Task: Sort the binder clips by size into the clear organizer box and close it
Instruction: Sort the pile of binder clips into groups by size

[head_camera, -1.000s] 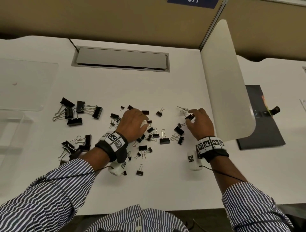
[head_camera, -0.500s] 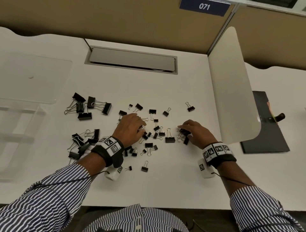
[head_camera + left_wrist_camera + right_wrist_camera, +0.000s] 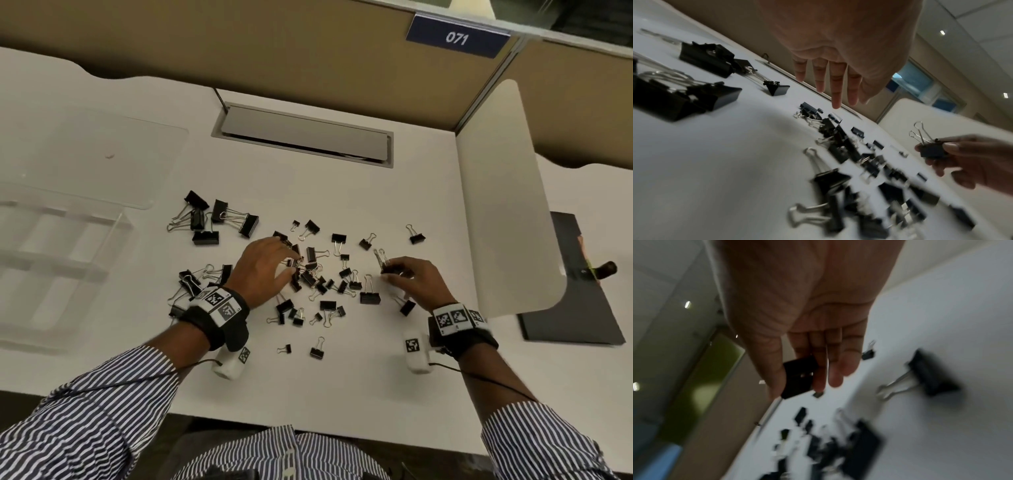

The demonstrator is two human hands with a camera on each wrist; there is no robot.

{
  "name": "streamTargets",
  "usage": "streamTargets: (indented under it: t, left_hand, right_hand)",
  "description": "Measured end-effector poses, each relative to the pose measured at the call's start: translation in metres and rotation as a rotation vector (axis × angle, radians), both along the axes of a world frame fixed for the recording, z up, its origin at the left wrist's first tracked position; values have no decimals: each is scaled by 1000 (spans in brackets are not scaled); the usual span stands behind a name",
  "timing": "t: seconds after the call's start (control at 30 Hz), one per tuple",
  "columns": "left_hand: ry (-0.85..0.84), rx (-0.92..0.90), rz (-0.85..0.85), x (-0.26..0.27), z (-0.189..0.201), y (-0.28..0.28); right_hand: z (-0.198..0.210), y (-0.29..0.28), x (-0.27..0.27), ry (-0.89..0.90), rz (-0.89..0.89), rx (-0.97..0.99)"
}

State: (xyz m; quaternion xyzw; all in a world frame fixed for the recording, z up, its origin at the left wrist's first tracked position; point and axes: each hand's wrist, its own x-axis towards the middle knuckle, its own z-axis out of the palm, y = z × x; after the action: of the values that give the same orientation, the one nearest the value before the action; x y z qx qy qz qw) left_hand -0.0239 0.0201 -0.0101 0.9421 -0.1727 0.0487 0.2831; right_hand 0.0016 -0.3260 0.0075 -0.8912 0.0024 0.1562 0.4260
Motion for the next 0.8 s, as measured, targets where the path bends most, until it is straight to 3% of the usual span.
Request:
streamTargets:
  t: [0.13,0.3,0.4,0.5,0.6,0.8]
  left_hand:
    - [182,-255,73,2,21,-6]
    - [511,-605,43,4,55,-19]
    - [566,-748,13,3,68,-23]
    - [545,-756,46,1,69,-18]
    - [547,-793,107,-4,67,-8]
    - [590,-926,222,-17,60,20]
  right_hand:
    - [30,38,-4,162,-3,423]
    - [44,77,-8,186,57,597]
    - [49,98,-11,99,128,500]
    - [49,115,-14,-152,250,272]
    - [43,128,-16,-293,362,79]
    - [39,155,-18,-376,482,-98]
